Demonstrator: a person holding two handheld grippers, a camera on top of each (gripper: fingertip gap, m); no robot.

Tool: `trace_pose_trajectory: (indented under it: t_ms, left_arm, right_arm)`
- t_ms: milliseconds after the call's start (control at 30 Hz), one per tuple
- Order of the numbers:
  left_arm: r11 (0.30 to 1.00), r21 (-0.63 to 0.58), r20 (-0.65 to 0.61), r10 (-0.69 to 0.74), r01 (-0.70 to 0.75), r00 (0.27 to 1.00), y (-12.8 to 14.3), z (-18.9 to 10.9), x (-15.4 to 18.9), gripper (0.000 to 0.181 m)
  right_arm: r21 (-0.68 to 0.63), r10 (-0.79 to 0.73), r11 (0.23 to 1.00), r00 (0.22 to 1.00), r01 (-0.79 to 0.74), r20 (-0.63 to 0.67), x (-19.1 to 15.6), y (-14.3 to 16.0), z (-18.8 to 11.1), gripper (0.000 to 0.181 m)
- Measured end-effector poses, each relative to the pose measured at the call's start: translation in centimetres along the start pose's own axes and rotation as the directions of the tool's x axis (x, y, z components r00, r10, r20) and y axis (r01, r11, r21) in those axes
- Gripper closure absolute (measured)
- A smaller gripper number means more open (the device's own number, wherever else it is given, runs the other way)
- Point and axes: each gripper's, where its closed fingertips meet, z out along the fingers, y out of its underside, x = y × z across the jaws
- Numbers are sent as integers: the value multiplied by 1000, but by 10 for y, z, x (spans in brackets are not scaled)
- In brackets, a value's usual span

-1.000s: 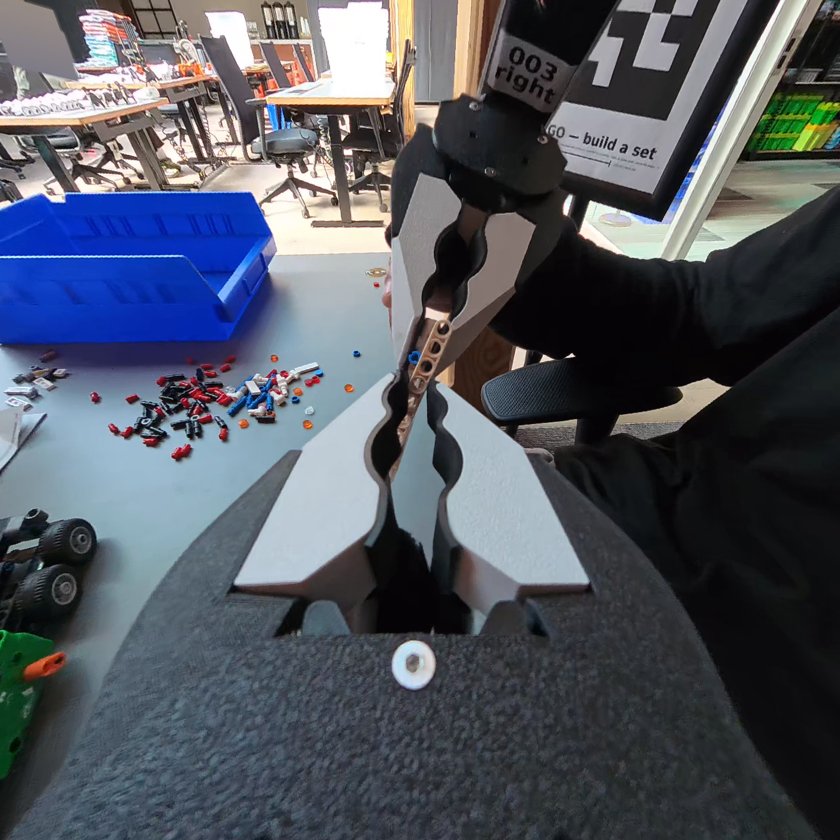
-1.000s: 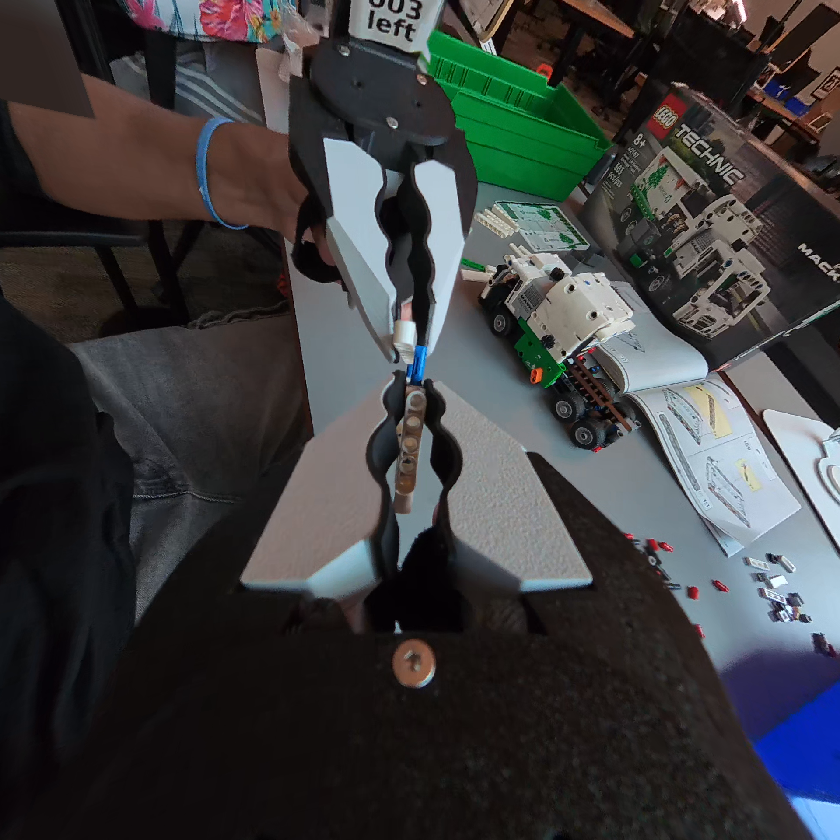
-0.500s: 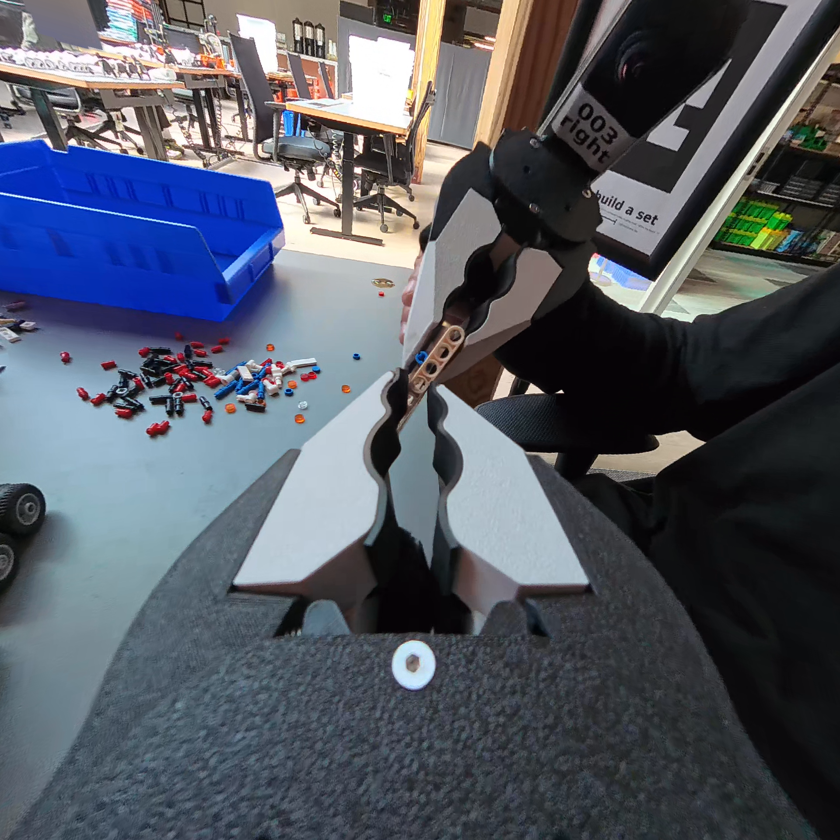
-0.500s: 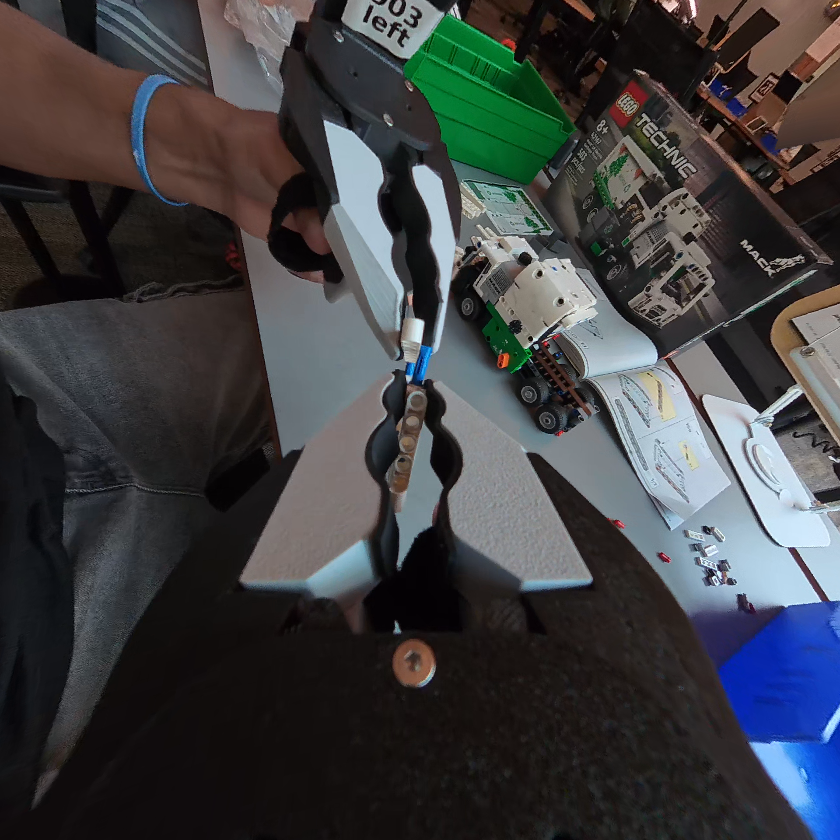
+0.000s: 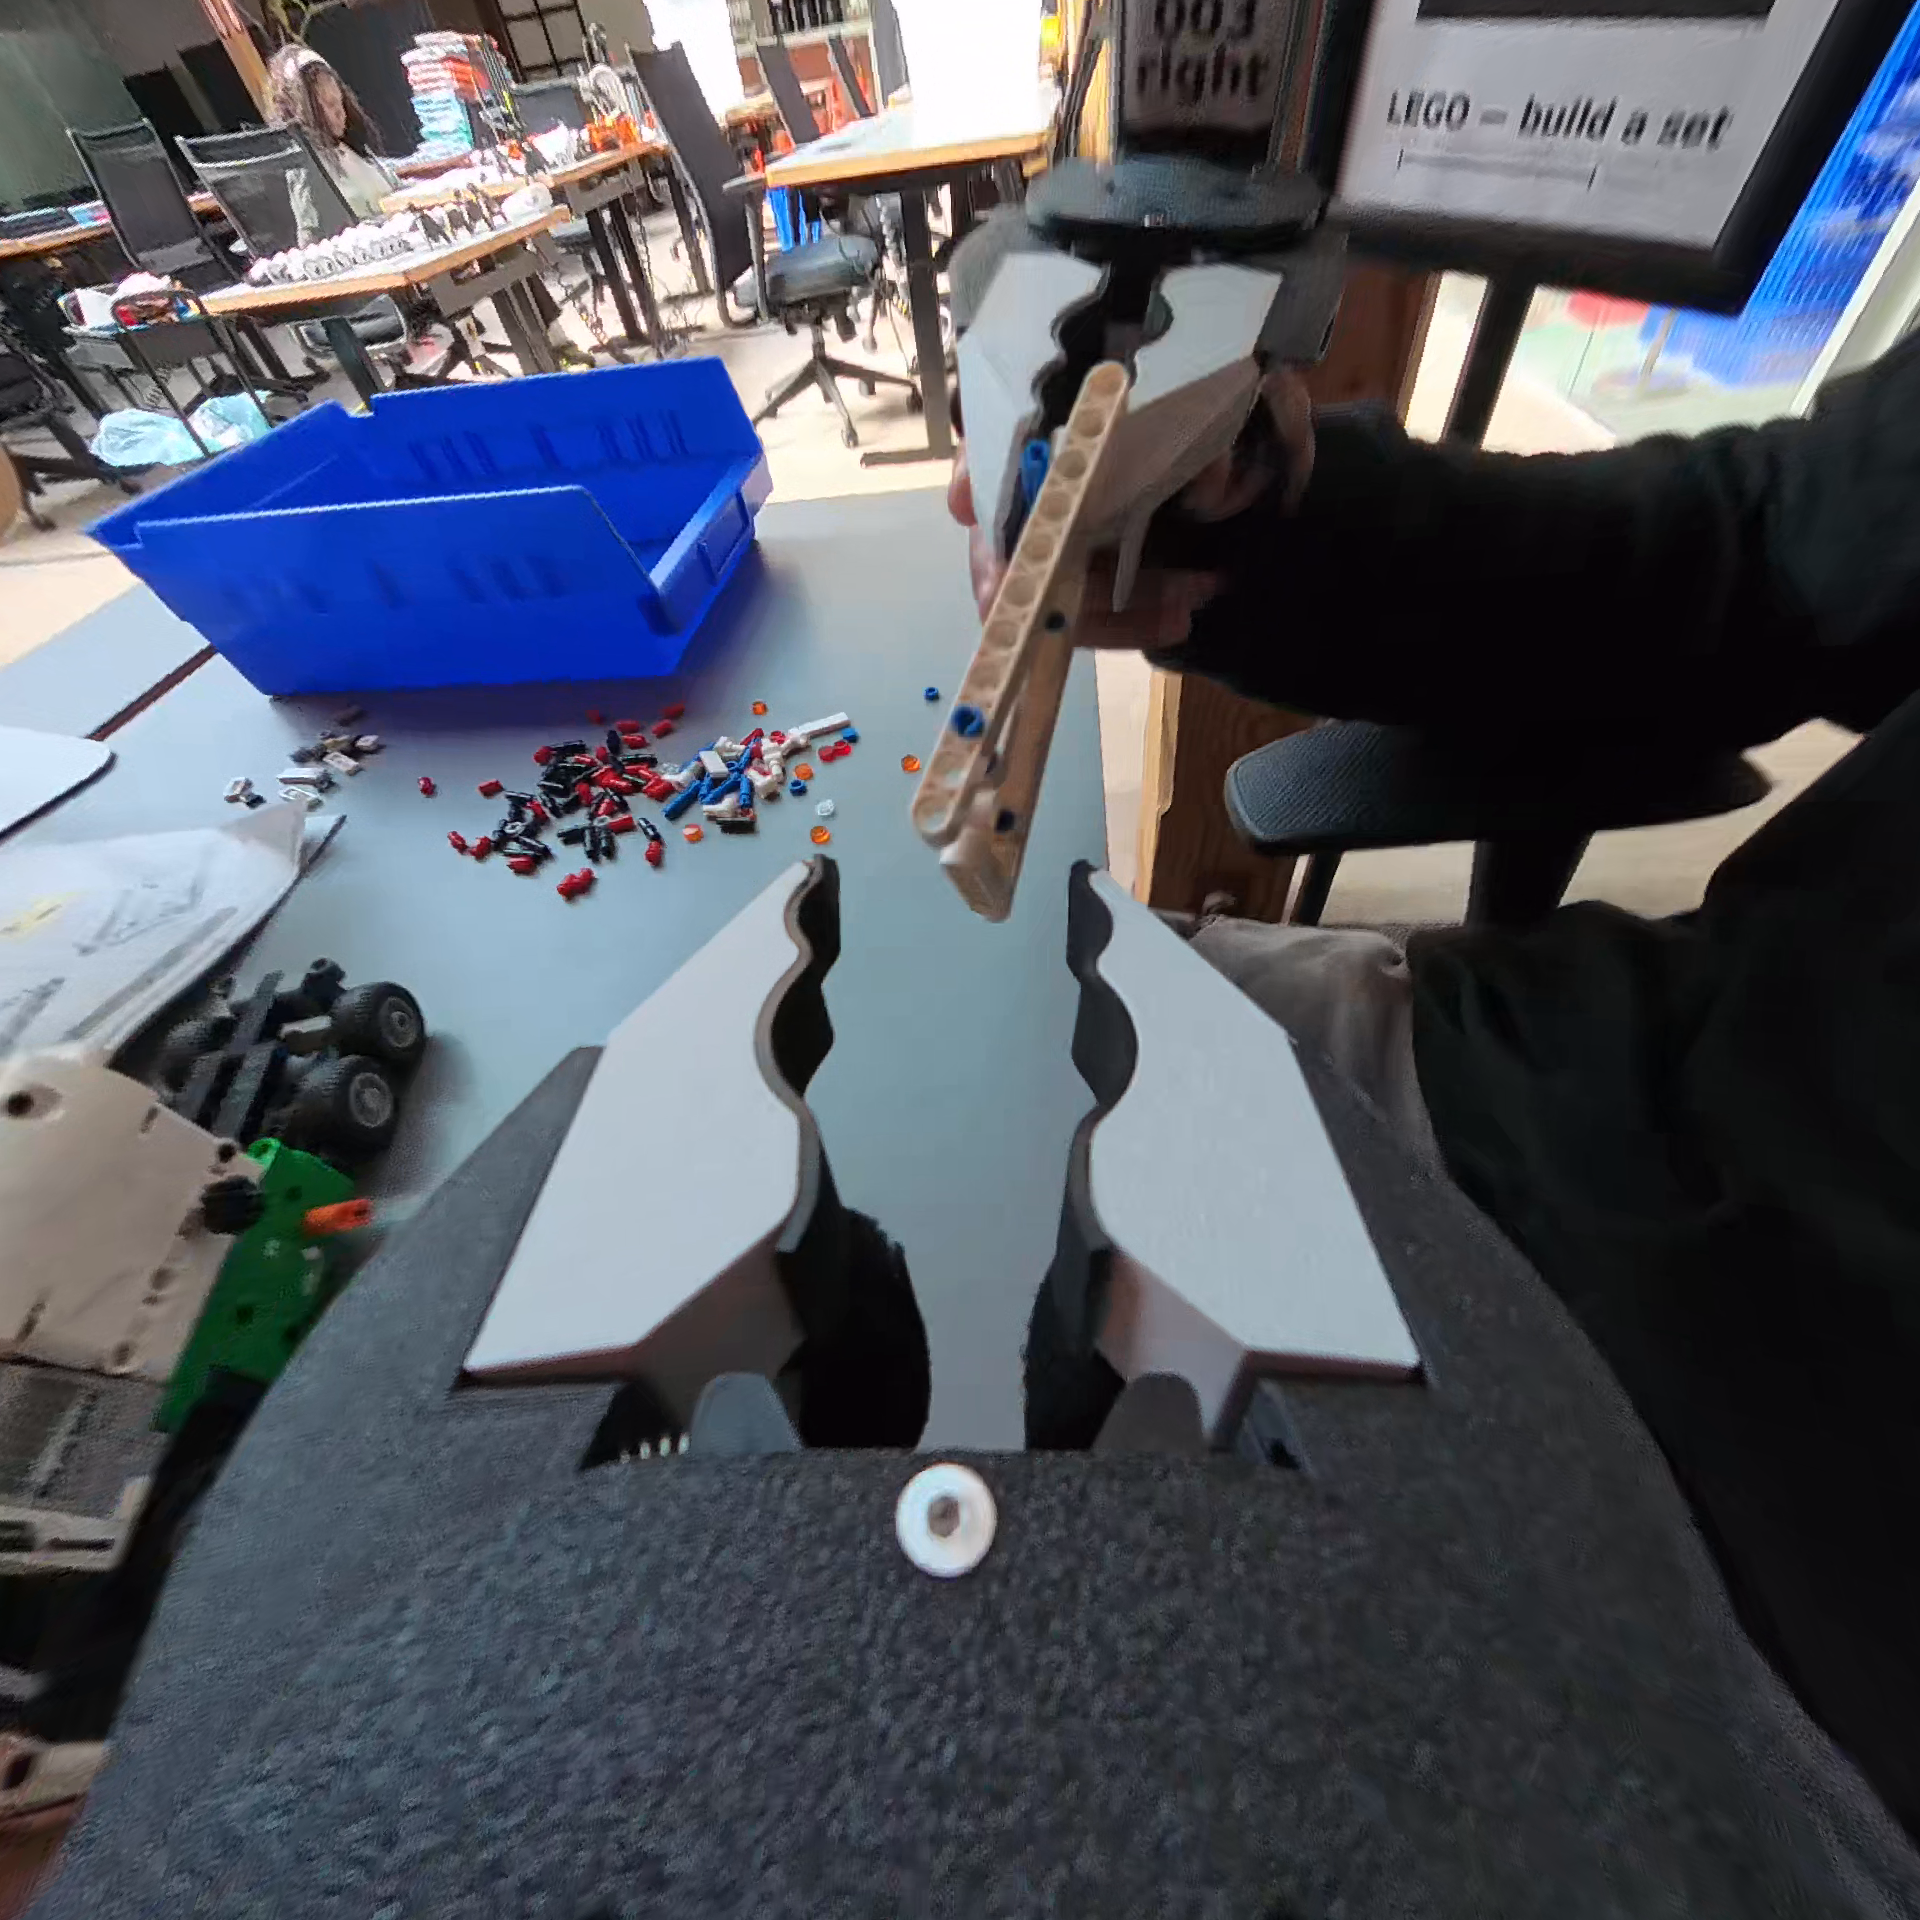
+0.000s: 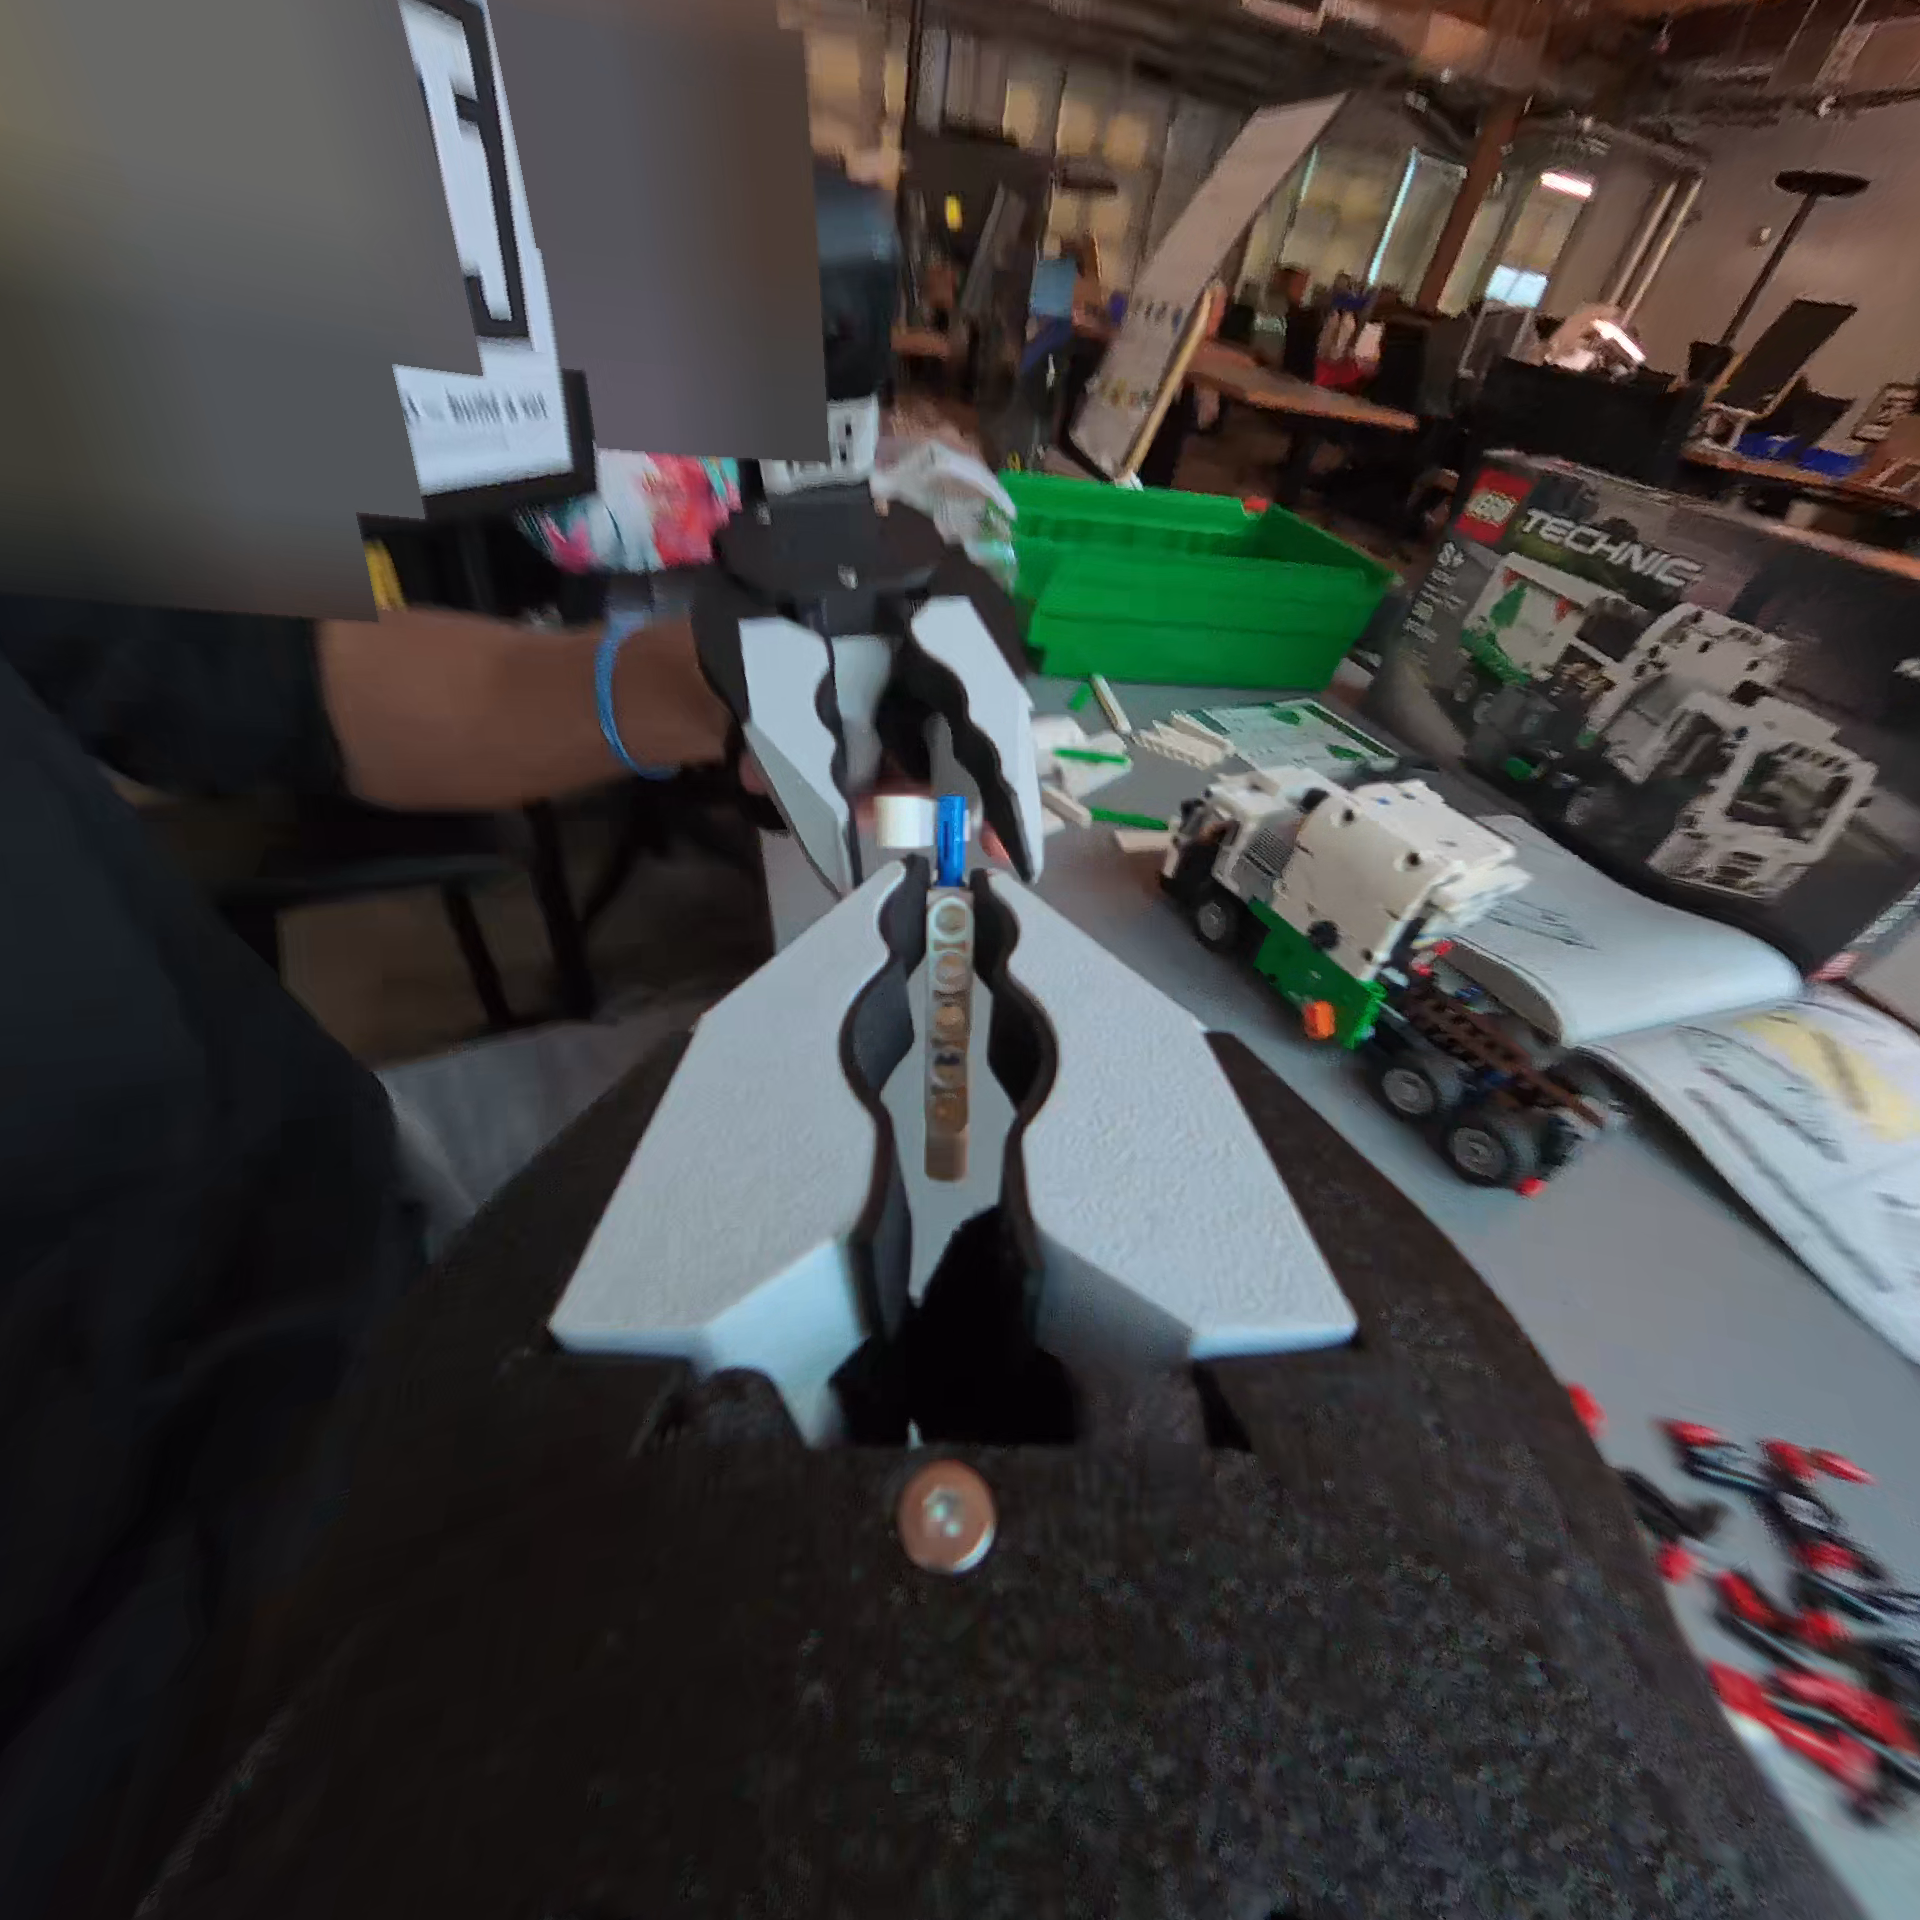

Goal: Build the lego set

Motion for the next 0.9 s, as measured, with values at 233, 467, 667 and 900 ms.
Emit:
trace_pose_trajectory:
  t_ms: [233, 467, 667, 900]
  left_arm:
    - [877, 257, -196, -363, 405, 911, -3, 7, -11, 170]
    - [812, 149, -276, -514, 565, 812, 16, 6, -19, 175]
    - [769, 0, -271, -616, 639, 740, 40, 6, -25, 176]
    - [790, -183, -321, -610, 585, 724, 55, 21, -13, 176]
  right_arm:
    - [250, 486, 836, 871, -488, 75, 21, 23, 26, 175]
    - [136, 426, 900, 902, -414, -75, 35, 49, 31, 160]
    - [-398, -252, 899, 959, 180, -134, 27, 53, 45, 145]
    - [-562, -310, 762, 943, 321, 117, 30, 74, 69, 160]
